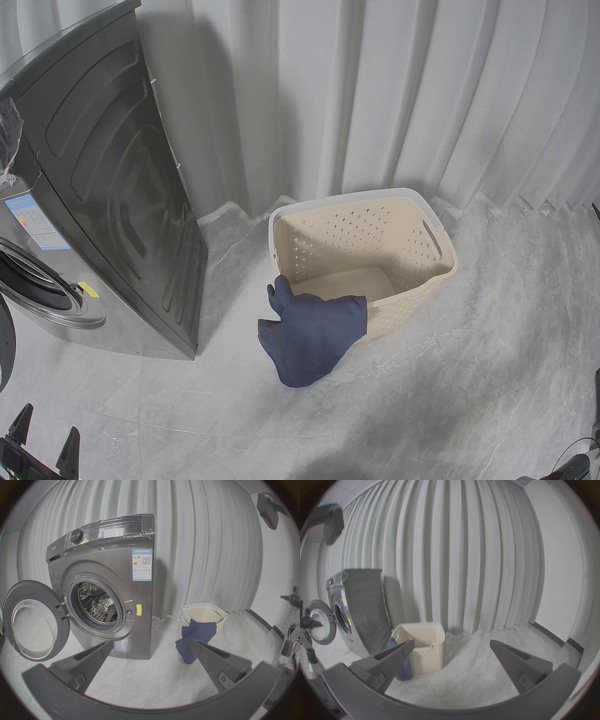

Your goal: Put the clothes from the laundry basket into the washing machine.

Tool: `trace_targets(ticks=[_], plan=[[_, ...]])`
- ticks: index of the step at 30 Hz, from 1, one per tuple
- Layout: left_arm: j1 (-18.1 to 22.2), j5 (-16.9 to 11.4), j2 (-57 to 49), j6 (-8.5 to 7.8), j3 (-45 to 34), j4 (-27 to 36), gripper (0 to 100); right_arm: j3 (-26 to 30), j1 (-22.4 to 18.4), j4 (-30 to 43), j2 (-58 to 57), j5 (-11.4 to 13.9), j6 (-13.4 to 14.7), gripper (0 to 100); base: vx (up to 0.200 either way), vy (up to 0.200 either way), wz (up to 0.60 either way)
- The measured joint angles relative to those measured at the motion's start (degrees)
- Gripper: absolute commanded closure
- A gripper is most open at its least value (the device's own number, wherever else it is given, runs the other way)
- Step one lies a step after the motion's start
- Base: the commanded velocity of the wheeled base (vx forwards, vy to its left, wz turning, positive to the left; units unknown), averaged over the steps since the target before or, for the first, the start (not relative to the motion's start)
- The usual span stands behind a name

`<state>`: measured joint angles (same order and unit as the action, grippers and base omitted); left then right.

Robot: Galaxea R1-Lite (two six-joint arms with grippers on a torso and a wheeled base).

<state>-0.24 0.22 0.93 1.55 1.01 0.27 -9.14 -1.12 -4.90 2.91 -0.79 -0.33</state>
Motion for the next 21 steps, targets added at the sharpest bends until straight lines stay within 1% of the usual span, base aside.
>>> trace_targets(ticks=[5,7,9,13,16,21], plan=[[0.02,0.0,0.0,-0.1,0.0,-0.02,0,-10.73,1.05,2.06,5.63,1.9,1.39,0,0.0,0.0,0.0],[0.04,0.0,0.0,-0.1,0.0,-0.02,0,-13.62,1.78,2.83,8.52,2.82,2.02,0,0.0,0.0,0.0],[0.04,0.0,0.0,-0.1,0.0,0.0,0,-14.99,2.72,3.12,11.75,3.9,2.65,0,0.0,0.0,0.0],[0.04,0.0,0.0,-0.11,0.0,0.0,0,-14.01,5.56,1.87,20.18,5.63,3.78,0,0.0,0.0,0.0],[0.04,0.0,0.0,-0.13,0.0,0.0,0,-11.97,8.12,-1.08,28.09,6.62,4.45,0,0.0,0.0,0.0],[0.04,0.0,0.0,-0.13,0.0,-0.02,0,-9.35,11.37,-7.13,41.57,7.46,5.61,0,0.0,0.0,0.0]])
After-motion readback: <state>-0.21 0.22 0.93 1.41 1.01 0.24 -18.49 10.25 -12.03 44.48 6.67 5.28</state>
